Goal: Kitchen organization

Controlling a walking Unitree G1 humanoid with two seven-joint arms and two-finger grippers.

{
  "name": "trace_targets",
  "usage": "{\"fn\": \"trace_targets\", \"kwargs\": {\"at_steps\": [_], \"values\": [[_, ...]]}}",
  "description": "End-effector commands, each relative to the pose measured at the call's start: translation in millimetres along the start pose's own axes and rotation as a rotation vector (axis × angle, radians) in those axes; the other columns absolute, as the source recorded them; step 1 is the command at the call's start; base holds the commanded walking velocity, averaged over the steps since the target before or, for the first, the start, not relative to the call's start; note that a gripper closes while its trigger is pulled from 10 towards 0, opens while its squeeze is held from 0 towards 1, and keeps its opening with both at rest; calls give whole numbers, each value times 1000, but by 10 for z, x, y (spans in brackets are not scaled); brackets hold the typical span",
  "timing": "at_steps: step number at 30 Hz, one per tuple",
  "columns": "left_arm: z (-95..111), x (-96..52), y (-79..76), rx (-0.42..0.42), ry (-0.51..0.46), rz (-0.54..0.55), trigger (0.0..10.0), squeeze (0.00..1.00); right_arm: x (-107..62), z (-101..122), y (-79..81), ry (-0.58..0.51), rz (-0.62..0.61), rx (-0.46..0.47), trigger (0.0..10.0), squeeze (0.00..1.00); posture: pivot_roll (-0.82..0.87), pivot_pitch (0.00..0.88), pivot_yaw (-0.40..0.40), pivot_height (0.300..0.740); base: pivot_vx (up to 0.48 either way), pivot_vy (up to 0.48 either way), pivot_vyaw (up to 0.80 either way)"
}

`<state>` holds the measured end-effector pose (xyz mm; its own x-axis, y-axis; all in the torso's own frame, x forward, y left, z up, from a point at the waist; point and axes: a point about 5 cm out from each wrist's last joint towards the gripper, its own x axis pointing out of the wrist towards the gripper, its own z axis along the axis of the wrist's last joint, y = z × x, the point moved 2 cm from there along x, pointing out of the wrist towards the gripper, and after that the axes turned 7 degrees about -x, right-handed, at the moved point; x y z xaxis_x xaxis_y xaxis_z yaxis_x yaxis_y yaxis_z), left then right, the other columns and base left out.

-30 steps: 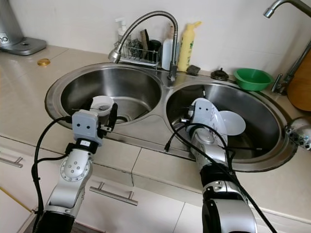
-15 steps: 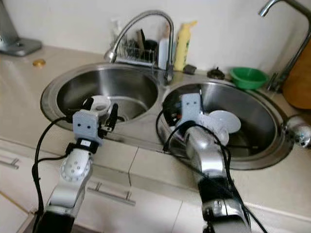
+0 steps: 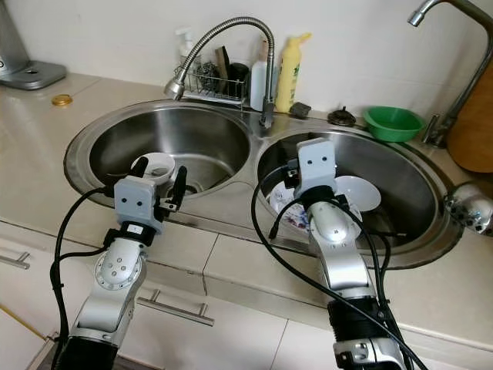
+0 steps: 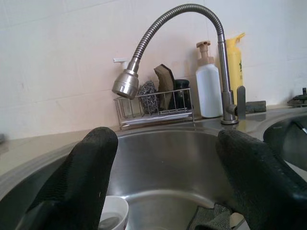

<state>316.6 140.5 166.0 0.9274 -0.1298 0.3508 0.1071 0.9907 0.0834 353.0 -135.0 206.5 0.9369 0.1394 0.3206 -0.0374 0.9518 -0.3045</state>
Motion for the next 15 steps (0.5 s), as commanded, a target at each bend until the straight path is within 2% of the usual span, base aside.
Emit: {"fn": "trace_targets", "kwargs": {"at_steps": [1, 11, 15], "values": [[66, 14, 20, 2, -25, 4, 10000, 0, -13, 68, -33, -33, -15, -10, 10000, 0, 89, 0, -33, 740, 0, 480, 0], [327, 35, 18, 36, -145, -3, 10000, 0, -65, 122, -19, -100, -65, -42, 10000, 0, 95, 0, -34, 740, 0, 480, 0], [355, 31, 9, 33, -155, -5, 10000, 0, -84, 146, -10, -122, -72, -42, 10000, 0, 96, 0, -35, 740, 0, 480, 0]]}}
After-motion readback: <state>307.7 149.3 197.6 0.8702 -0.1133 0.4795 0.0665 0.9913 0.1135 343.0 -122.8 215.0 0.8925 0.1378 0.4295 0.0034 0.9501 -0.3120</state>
